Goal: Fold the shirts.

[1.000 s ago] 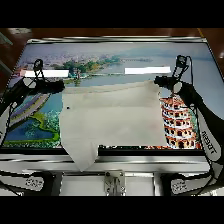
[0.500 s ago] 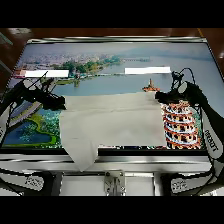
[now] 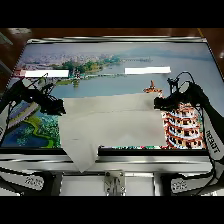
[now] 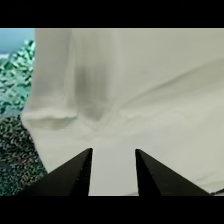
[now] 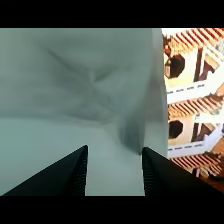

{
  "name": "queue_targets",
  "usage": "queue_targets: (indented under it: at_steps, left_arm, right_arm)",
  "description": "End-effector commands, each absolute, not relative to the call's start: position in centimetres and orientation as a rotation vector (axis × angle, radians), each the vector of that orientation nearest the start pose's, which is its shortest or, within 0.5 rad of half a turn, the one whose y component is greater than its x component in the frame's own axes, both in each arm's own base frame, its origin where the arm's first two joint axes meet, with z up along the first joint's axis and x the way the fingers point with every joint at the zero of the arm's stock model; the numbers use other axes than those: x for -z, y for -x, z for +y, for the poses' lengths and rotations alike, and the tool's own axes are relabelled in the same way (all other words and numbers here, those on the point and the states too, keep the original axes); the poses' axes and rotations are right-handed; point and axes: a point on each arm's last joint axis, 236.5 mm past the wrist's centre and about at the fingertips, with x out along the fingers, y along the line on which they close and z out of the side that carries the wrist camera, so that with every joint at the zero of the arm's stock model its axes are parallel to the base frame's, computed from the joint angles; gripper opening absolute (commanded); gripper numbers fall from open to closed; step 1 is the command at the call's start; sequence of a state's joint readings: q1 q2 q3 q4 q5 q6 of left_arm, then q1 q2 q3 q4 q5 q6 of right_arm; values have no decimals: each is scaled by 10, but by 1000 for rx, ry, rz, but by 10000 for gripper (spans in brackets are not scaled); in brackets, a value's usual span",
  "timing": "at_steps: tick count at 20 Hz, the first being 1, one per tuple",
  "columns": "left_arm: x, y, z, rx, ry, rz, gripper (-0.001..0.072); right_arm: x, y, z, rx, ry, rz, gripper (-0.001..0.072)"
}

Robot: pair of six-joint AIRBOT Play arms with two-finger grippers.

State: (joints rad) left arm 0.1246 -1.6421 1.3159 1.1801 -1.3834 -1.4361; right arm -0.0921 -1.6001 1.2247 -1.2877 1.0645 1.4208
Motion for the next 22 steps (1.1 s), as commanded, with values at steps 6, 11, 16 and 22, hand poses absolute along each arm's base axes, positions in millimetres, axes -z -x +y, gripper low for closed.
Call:
queue_targets:
  at_steps: [6, 11, 16, 22]
  left_arm:
    - [10, -271, -5, 195, 485, 1660, 563]
    - [86, -160, -48, 190, 708, 1727, 563]
    - [105, -187, -61, 171, 796, 1599, 563]
    - [127, -181, -82, 238, 811, 1671, 561]
  right_arm:
    - [4, -307, -108, 43, -265, 1534, 477]
    - [1, -294, -110, 25, -603, 1434, 477]
    - [1, -301, -106, 15, -603, 1411, 476]
    - [3, -305, -112, 35, -590, 1391, 476]
